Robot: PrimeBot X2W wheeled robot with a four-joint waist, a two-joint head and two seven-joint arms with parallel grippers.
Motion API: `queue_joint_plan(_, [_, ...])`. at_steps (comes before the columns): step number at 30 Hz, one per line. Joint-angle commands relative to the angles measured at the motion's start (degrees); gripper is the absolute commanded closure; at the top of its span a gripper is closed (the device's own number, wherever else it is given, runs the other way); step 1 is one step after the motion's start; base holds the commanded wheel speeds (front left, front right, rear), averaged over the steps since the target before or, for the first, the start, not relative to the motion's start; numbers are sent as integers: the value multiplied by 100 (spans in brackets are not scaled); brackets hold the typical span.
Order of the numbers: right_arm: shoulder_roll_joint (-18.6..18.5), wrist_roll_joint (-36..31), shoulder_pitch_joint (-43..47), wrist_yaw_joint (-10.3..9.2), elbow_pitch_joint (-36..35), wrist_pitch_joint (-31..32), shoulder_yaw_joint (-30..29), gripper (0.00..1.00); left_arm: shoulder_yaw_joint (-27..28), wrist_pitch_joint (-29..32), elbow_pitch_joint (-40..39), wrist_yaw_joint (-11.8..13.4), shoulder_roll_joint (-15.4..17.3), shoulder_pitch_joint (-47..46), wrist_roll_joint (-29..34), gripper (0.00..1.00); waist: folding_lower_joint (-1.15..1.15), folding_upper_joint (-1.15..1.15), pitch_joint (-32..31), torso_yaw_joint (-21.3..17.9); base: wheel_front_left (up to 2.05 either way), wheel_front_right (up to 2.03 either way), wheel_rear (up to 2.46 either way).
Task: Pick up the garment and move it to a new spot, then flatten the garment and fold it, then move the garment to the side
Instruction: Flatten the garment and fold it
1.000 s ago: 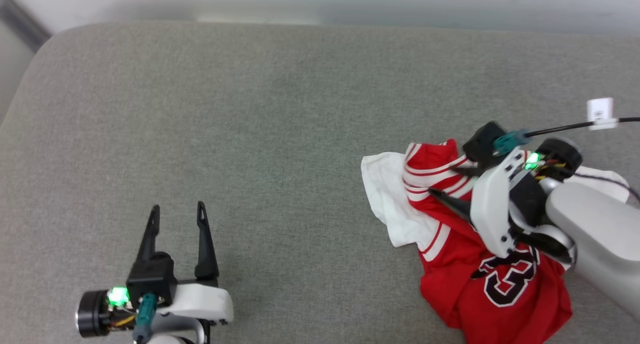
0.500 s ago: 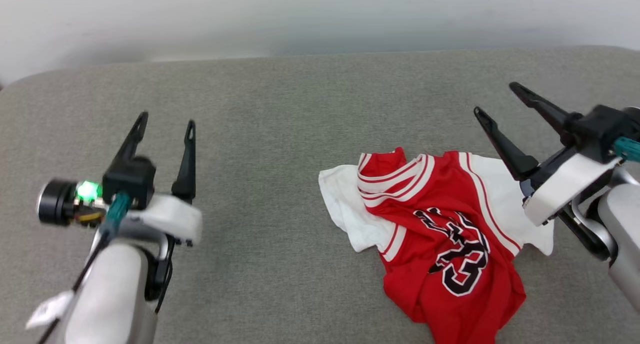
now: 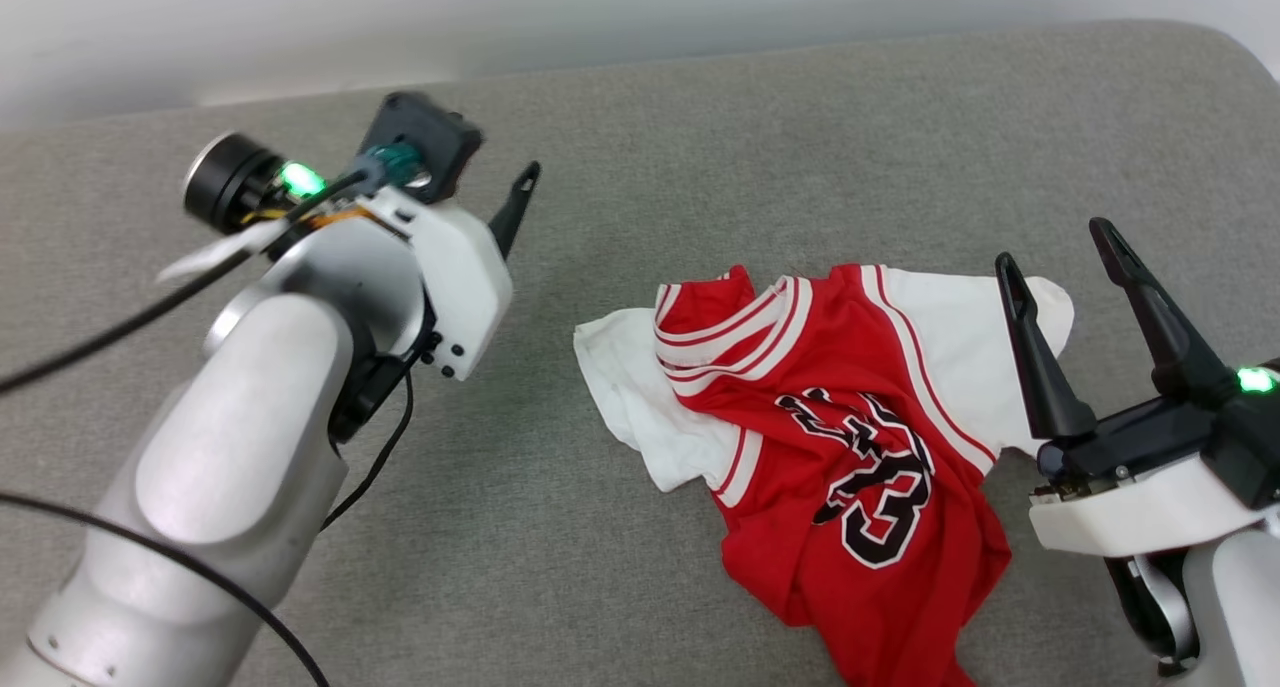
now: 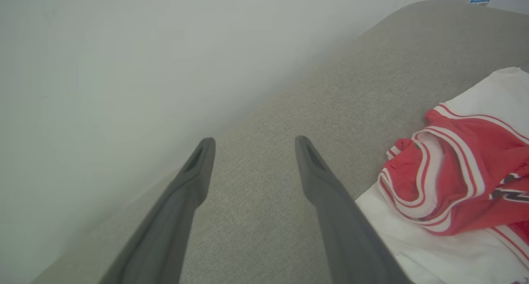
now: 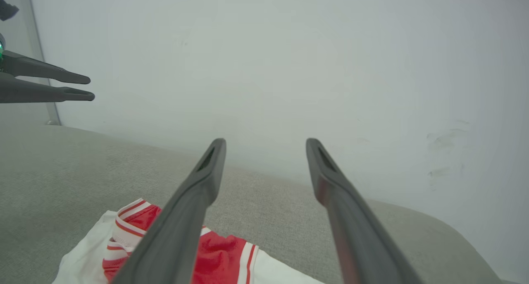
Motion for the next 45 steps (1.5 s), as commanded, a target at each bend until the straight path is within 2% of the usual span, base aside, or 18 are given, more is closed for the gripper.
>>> queue_joint_plan(1, [126,-83,123,-4,-142,-9,-64,0,-297,202,2,6,161,-223,-184,0,0,0,107,-99,0,0,0])
queue_joint_plan(7, [493,-262,304,-4,-475,-10,-237,0,-1828,1416,23,4,719,-1174,-1424,0,0,0,394,-308,0,0,0])
queue_joint_plan(14, [583,-403,60,-4,-661,-10,-142,0,-3324,2611,-74,3,1254,-2340,-2529,0,0,0,826,-601,0,0,0])
queue_joint_plan(15, [611,-414,-45,-4,-678,-10,-126,0,-3831,3002,3,2,1342,-2734,-2995,0,0,0,983,-691,0,0,0])
queue_joint_plan(16, [624,-421,-65,-4,-674,-10,-125,0,-4012,3108,34,2,1366,-2865,-3093,0,0,0,1029,-717,0,0,0])
queue_joint_plan(22, [679,-464,-235,-4,-625,-10,10,0,-4637,3447,332,2,1350,-3135,-3628,0,0,0,1273,-877,0,0,0])
queue_joint_plan(27, [698,-493,-359,-4,-555,-10,95,0,-4817,3823,153,1,1399,-2863,-3548,0,0,0,1383,-957,0,0,0])
queue_joint_plan(28, [707,-494,-383,-4,-543,-10,95,0,-4830,3885,66,-2,1416,-2758,-3439,71,0,0,1395,-963,0,0,0])
queue_joint_plan(29, [721,-502,-390,-4,-528,-10,94,0,-4842,3931,5,-3,1419,-2685,-3393,100,0,0,1395,-957,0,0,0])
queue_joint_plan(32, [734,-534,-355,-4,-469,-11,71,0,-4831,3819,-162,-3,1477,-2650,-3256,100,0,0,1319,-879,0,0,0])
queue_joint_plan(37, [690,-578,-201,-4,-373,-11,-47,0,-4784,3409,-323,2,1787,-2835,-3386,100,0,0,1063,-634,0,0,0])
queue_joint_plan(42, [617,-566,-57,-4,-338,-11,-104,0,-4784,3188,-136,2,2413,-2739,-3575,100,0,0,863,-417,0,0,0])
queue_joint_plan(43, [617,-566,-57,-4,-338,-11,-104,0,-4784,3188,-136,2,2413,-2739,-3575,100,0,0,863,-417,0,0,0])
queue_joint_plan(44, [585,-576,-13,-4,-317,-11,-73,0,-4784,3106,11,2,2728,-2651,-3716,100,0,0,822,-381,0,0,0])
queue_joint_plan(45, [572,-577,-9,-4,-308,-11,-66,0,-4785,3054,88,2,2868,-2616,-3776,100,0,0,809,-367,0,0,0])
